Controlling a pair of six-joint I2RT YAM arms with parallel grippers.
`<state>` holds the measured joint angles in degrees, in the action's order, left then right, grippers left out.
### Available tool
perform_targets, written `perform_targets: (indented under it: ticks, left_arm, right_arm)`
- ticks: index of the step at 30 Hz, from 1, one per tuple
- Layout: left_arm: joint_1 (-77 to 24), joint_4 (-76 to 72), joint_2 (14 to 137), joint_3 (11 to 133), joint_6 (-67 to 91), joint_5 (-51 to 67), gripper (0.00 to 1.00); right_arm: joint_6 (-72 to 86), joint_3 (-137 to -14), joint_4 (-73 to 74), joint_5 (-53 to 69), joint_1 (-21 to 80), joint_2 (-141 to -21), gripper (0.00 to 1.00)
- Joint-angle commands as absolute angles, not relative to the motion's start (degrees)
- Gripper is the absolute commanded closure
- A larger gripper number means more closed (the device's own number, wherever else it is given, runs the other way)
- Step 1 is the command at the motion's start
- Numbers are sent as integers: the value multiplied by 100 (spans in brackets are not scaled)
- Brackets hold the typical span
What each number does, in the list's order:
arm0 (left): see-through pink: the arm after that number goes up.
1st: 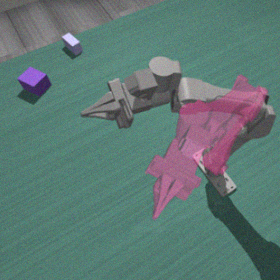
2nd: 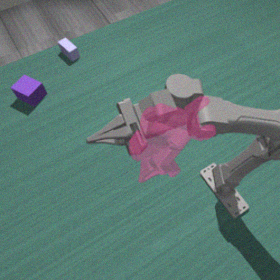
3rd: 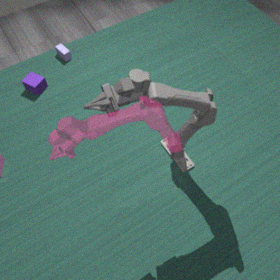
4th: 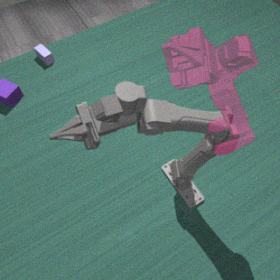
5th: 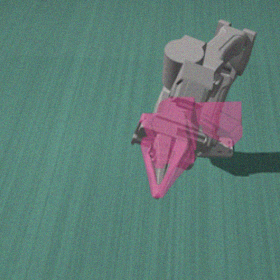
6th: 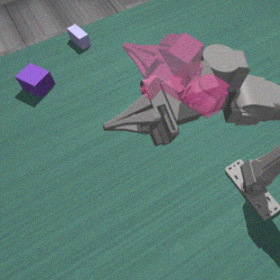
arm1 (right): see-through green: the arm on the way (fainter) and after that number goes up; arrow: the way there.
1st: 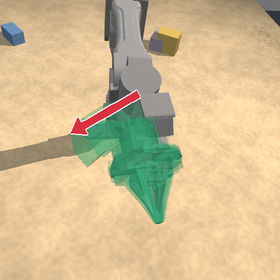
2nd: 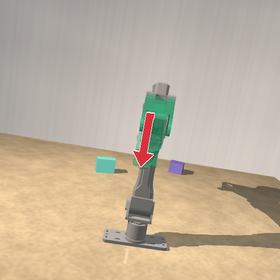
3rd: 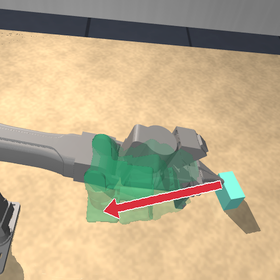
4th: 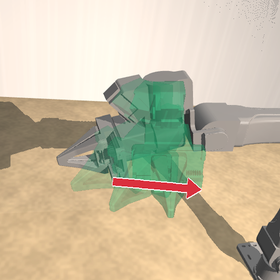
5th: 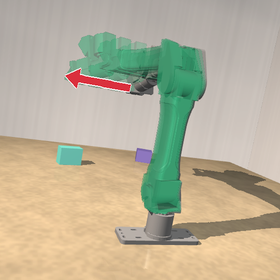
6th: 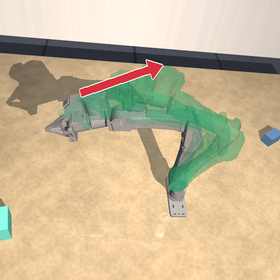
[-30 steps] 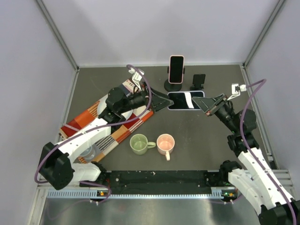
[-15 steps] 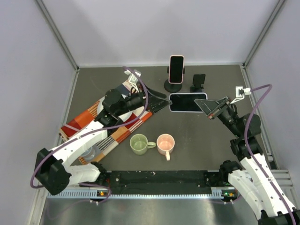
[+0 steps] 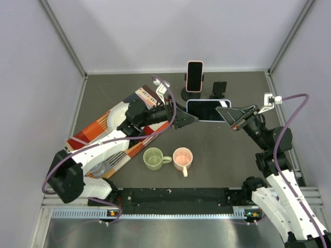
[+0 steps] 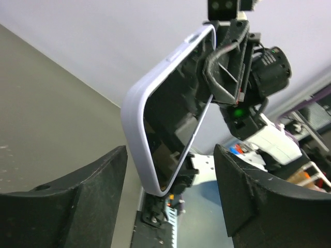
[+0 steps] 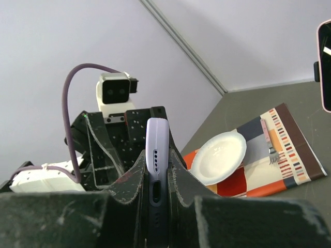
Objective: Place the phone on the phone stand
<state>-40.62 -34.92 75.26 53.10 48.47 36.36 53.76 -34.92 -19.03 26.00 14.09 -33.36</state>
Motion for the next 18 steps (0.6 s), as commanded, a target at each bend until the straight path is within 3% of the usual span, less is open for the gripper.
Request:
perform_targets:
  ticks: [1,3,18]
  left_arm:
    - [-4210,-4832,7742,5493,5386,4174,32]
    - [-4201,-5053,7778,5432,5475,4184,42]
    - [-4210,-5792,7796,5414,5801,4236,72]
  right_arm:
    - [5704,-3499,-2891,2637,1380,-3287,100]
    - [5783,-3446,-2988,2680,1380,-3296,100]
    - [5854,-3111,-3041,2865,1380,-3226,100]
